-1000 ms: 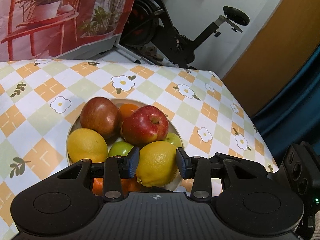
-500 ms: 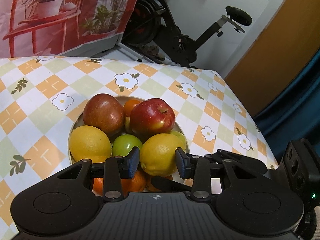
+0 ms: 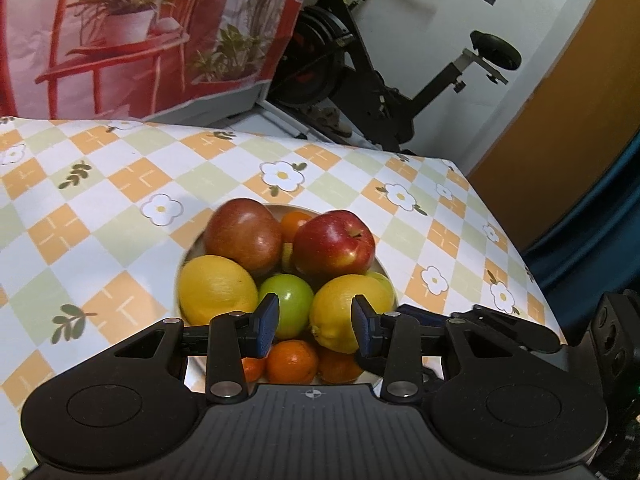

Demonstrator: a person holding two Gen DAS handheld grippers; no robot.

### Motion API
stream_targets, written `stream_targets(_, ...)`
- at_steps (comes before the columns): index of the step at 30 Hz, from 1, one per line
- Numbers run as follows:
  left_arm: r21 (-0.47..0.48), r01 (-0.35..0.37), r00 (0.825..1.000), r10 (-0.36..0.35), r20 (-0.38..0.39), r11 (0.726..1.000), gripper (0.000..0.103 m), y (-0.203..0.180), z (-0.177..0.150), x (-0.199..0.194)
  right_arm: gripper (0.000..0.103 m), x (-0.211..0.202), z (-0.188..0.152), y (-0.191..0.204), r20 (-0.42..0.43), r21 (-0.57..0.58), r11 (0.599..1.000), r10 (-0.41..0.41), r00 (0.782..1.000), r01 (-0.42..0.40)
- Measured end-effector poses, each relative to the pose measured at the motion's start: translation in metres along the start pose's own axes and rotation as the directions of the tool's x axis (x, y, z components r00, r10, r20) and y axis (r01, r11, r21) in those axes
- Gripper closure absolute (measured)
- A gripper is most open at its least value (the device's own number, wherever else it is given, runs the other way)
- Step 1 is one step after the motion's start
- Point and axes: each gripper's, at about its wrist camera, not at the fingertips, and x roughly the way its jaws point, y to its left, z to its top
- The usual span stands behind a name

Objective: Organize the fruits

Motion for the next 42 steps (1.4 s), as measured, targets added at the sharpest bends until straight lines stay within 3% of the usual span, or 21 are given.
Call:
stream_targets(7,-0.013,-0.042,0.998,0.043,0.051,0.999,0.058,0.006,-0.006,-0.025,0.049,-0.018,0.007,0.004,0.034,-0.009,1.000,-0.022,0.999,0.022)
stream_targets(10,-0.011,-0.069,0.994,0.069,0.089,0.998,0.055,0.006,-0.010,-0.040,0.044,-0.029,0.012,0.007,0.055,-0.016,0.999,-0.037,0.998,0.038)
stream_targets(11,-0.011,-0.078,0.992,0.078,0.103,0.997,0.051,0.005,-0.011,-0.046,0.041,-0.033,0.013,0.008,0.062,-0.018,0.999,-0.044,0.997,0.045)
stream_targets(13,-0.012,-0.104,0.985,0.105,0.137,0.994,0.030,0.004,-0.013,-0.058,0.033,-0.042,0.017,0.010,0.071,-0.017,0.998,-0.062,0.996,0.063)
stream_targets(15,-0.011,-0.139,0.974,0.139,0.178,0.990,0.021,0.000,-0.015,-0.073,0.014,-0.054,0.021,0.014,0.083,-0.018,0.997,-0.076,0.994,0.078)
stream_targets(17,-0.013,-0.185,0.960,0.183,0.213,0.983,0.015,-0.004,-0.016,-0.088,0.002,-0.066,0.025,0.017,0.101,-0.014,0.996,-0.091,0.991,0.093)
stream_targets(18,-0.014,-0.216,0.949,0.213,0.233,0.976,0.012,-0.007,-0.018,-0.095,0.000,-0.073,0.028,0.019,0.112,-0.006,0.995,-0.099,0.989,0.101)
stream_targets(22,-0.030,-0.334,0.900,0.329,0.287,0.942,0.007,-0.019,-0.023,-0.121,0.000,-0.098,0.039,0.022,0.135,0.031,0.991,-0.135,0.982,0.132)
stream_targets(29,-0.025,-0.389,0.842,0.367,0.396,0.921,0.005,-0.044,-0.032,-0.163,0.000,-0.135,0.055,0.034,0.174,0.037,0.981,-0.194,0.965,0.190)
stream_targets(39,-0.035,-0.450,0.786,0.414,0.459,0.892,0.000,-0.078,-0.037,-0.201,0.000,-0.172,0.067,0.062,0.202,-0.001,0.982,-0.184,0.962,0.189)
stream_targets(42,-0.039,-0.457,0.780,0.422,0.462,0.888,0.000,-0.086,-0.041,-0.207,0.000,-0.177,0.070,0.065,0.194,-0.002,0.982,-0.187,0.963,0.191)
